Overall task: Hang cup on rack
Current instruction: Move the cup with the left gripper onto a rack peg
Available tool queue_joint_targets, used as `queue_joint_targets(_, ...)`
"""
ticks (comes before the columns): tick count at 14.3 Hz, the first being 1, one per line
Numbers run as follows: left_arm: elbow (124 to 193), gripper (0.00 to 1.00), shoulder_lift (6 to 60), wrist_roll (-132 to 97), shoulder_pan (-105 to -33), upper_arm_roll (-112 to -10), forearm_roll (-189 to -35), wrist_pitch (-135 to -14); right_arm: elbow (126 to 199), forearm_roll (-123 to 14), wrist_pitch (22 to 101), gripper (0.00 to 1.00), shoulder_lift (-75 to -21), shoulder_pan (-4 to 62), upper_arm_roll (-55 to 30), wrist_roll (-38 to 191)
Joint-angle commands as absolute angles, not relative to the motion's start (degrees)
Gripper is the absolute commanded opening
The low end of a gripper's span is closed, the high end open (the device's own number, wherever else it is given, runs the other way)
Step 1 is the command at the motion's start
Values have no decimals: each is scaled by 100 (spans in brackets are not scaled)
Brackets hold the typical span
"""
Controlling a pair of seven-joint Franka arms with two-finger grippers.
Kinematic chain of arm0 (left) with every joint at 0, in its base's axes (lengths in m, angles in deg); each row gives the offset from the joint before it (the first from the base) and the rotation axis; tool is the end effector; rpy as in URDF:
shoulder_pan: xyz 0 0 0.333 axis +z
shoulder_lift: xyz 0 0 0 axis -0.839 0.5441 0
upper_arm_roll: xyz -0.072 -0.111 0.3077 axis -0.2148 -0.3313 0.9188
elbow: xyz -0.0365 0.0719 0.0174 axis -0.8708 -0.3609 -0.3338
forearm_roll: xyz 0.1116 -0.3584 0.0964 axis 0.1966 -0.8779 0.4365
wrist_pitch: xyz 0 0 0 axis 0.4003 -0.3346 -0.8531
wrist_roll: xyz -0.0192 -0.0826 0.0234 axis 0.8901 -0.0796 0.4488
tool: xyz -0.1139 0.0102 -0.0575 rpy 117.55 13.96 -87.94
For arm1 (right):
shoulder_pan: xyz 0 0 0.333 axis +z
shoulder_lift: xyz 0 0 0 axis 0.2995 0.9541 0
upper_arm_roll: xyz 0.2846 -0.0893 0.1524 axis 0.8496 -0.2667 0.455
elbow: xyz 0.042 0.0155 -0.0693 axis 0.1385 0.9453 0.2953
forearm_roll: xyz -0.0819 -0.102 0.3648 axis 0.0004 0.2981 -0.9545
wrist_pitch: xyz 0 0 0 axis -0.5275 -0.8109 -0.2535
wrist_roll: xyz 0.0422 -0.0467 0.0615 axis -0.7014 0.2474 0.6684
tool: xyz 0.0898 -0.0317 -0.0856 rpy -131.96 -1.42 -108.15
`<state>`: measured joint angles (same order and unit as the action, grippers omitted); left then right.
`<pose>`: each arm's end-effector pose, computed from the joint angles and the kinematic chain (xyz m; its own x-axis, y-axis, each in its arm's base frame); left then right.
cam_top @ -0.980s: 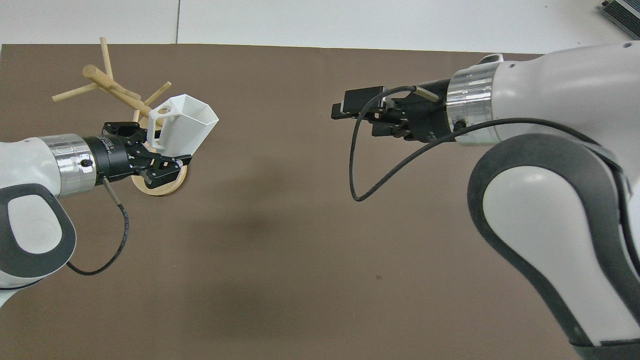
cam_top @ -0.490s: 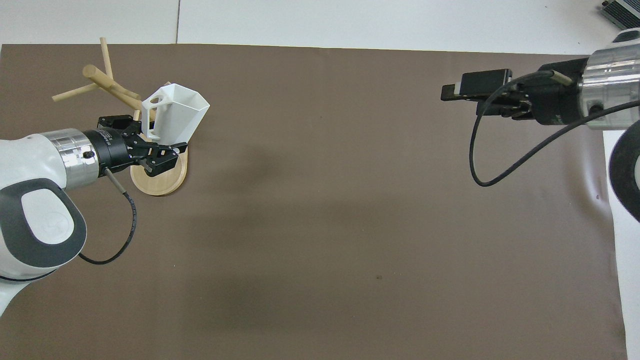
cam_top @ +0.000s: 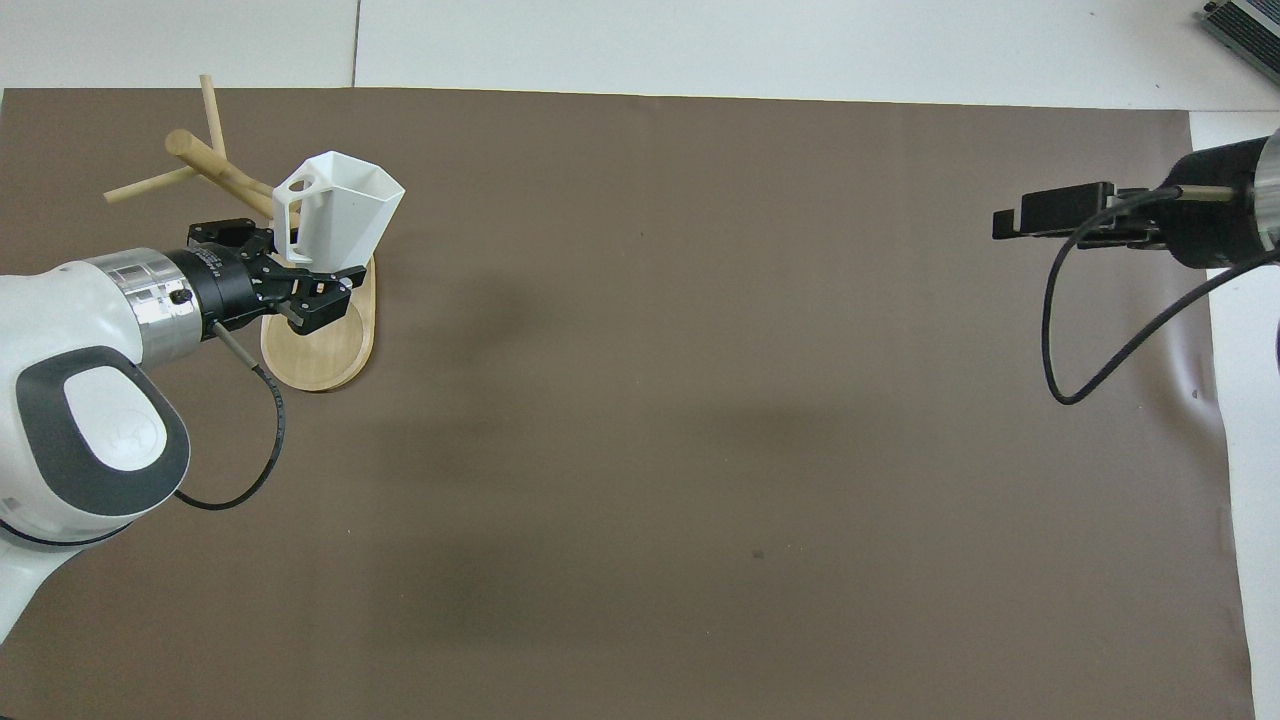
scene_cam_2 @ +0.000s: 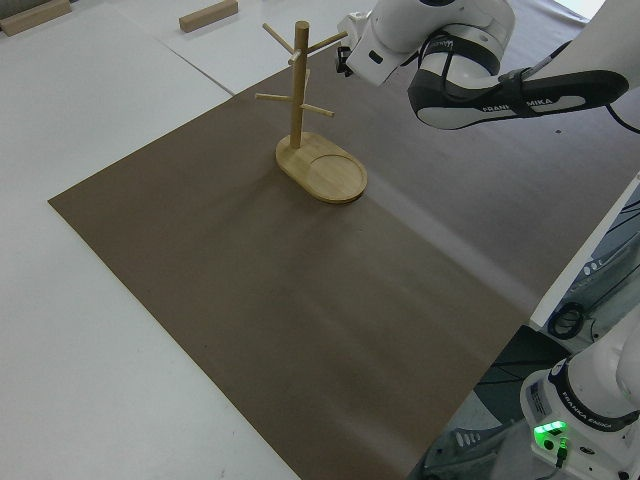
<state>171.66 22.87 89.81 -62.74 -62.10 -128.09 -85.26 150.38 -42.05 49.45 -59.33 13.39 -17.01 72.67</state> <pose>0.5732 -0.0957 0.4636 -0.6447 0.4443 -0.6220 0.6115 0.7881 -0.0710 0.5981 0.0131 0.6068 0.9815 -0.0356 0.1880 0.0227 -0.9539 -0.2993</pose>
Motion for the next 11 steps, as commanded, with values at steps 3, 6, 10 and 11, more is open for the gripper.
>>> queue_joint_targets(3, 16972, 0, 2492, 9323, -6293, -6192, -12682, -8820, 15226, -3057, 4448, 100, -6135, 1294, -2208, 7546)
queue_joint_targets(6, 16963, 0, 2571, 9534, -6293, -6192, -12682, -9065, 15244, -2942, 4509, 100, -6135, 1286, -2367, 7529)
queue_joint_targets(10, 16972, 0, 2580, 9605, -6301, -6192, -12682, -9075, 15236, -2511, 4676, 100, -6135, 1268, -2551, 7494)
queue_joint_targets(11, 16972, 0, 2580, 9613, -6301, -6192, -12682, -9075, 15236, -2510, 4746, 100, -6135, 1268, -2648, 7494)
